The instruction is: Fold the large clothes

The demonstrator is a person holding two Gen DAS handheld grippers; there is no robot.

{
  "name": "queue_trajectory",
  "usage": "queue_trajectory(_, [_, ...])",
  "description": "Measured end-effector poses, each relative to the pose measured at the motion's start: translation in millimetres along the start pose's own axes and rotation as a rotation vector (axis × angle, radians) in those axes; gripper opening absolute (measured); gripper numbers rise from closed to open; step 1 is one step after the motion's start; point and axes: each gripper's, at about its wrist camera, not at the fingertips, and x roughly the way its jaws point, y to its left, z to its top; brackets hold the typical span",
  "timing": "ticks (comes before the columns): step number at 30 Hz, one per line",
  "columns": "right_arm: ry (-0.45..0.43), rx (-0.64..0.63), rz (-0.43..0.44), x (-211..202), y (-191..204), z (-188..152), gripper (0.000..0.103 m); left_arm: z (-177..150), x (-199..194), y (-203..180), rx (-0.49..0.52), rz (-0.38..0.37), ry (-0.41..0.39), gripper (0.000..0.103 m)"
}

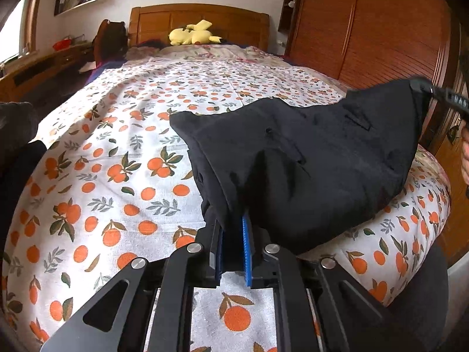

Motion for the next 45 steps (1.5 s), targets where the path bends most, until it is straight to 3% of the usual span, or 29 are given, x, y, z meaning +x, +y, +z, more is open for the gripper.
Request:
queue_trajectory(10, [-0.009, -0.186, 0.175, 41, 125, 37, 0.005, -4, -19, 19, -0.029, 0.030, -0.022, 0.023])
queue_trajectory(16, [0.069, -0.224, 0.271, 74, 179, 18, 0.005, -5, -35, 35, -0.051, 0.056, -0.055, 0.025])
queue_trajectory(20, [0.166, -0.208, 0.312, 102, 197, -5, 0.005, -7, -38, 47, -0.069, 0.072, -0.057, 0.025])
queue_trajectory(28, [0.184, -0.189, 0.316, 96, 200, -3, 0.012, -6, -42, 52, -0.085, 0.079, -0.069, 0.025])
queue_trajectory(30, [0.170, -0.185, 0.311, 87, 199, 4, 0.028, -5, -42, 49, -0.081, 0.076, -0.074, 0.027])
queue_trajectory(33, [0.140, -0.193, 0.311, 73, 200, 15, 0.042, -3, -43, 43, -0.075, 0.071, -0.085, 0.031])
queue_trajectory(39, [0.074, -0.195, 0.263, 43, 175, 26, 0.043, 2, -45, 34, -0.071, 0.054, -0.114, 0.032])
queue_trajectory(43, [0.081, -0.198, 0.182, 42, 148, 20, 0.042, 6, -49, 27, -0.066, 0.039, -0.141, 0.043])
queue_trajectory(45, [0.105, -0.193, 0.137, 48, 132, 11, 0.037, 8, -50, 23, -0.066, 0.030, -0.158, 0.045])
